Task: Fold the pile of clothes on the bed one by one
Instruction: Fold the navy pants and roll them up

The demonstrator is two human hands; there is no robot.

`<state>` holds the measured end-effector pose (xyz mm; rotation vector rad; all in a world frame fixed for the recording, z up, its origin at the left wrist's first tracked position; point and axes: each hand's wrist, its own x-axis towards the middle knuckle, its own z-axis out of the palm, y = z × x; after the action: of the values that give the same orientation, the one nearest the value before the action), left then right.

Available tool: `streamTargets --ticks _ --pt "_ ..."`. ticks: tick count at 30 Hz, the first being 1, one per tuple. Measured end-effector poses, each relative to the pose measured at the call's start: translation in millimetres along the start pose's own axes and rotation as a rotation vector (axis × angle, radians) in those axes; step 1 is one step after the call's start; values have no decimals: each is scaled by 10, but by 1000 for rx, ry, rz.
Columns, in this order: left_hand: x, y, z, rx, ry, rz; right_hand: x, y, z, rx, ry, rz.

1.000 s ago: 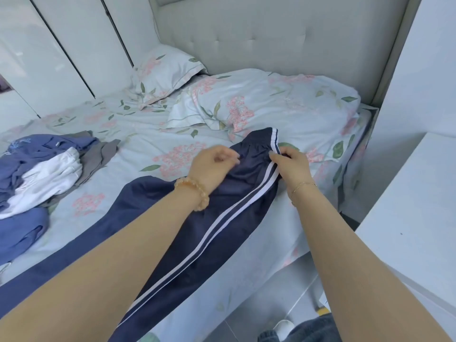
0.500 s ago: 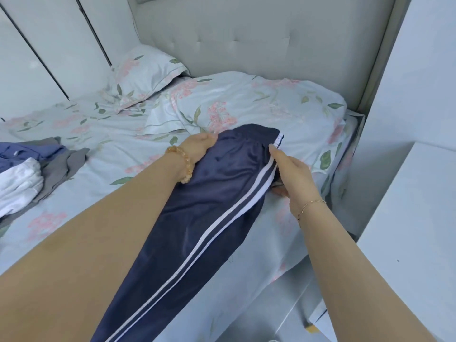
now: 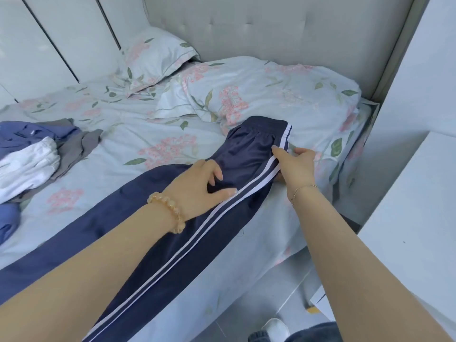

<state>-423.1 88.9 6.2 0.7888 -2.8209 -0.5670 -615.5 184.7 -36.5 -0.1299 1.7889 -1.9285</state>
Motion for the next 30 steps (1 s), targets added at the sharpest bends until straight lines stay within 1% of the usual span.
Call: streamTargets --ticks 1,2,4,6,9,12,15,17,20,22,24,26,28,30 --pt "-145 8 29 31 -53 -29 -13 -11 17 8 -17 49" --pt "-251 15 63 60 -70 -42 -31 -24 33 15 -28 89" --pt "-377 51 123 66 -71 -39 -76 -52 47 44 -69 169" --pt "-425 98 162 53 -74 -14 -133 -86 57 148 -121 256" --pt "-449 154 162 76 -34 41 -161 -112 44 280 -151 310" --pt "-476 172 88 26 -6 63 -185 -203 15 397 -208 342" --pt "-525 194 -2 -72 77 89 -192 -301 -31 522 -186 410" --pt "-553 201 -44 -99 132 98 -177 -351 -50 589 -163 388" --pt "-609 200 -41 -38 125 112 -90 -337 -68 528 -119 278" --pt "-647 171 44 24 87 119 -38 -280 -64 368 -92 212" --pt "-643 105 157 72 38 54 -58 -228 -50 182 -74 148" --pt "-630 63 202 116 23 -1 -104 -200 -42 71 -79 123" --pt "-646 32 164 78 69 15 -99 -167 -55 44 -91 135" --pt "-718 64 27 -7 153 70 -81 -145 -78 69 -101 181"
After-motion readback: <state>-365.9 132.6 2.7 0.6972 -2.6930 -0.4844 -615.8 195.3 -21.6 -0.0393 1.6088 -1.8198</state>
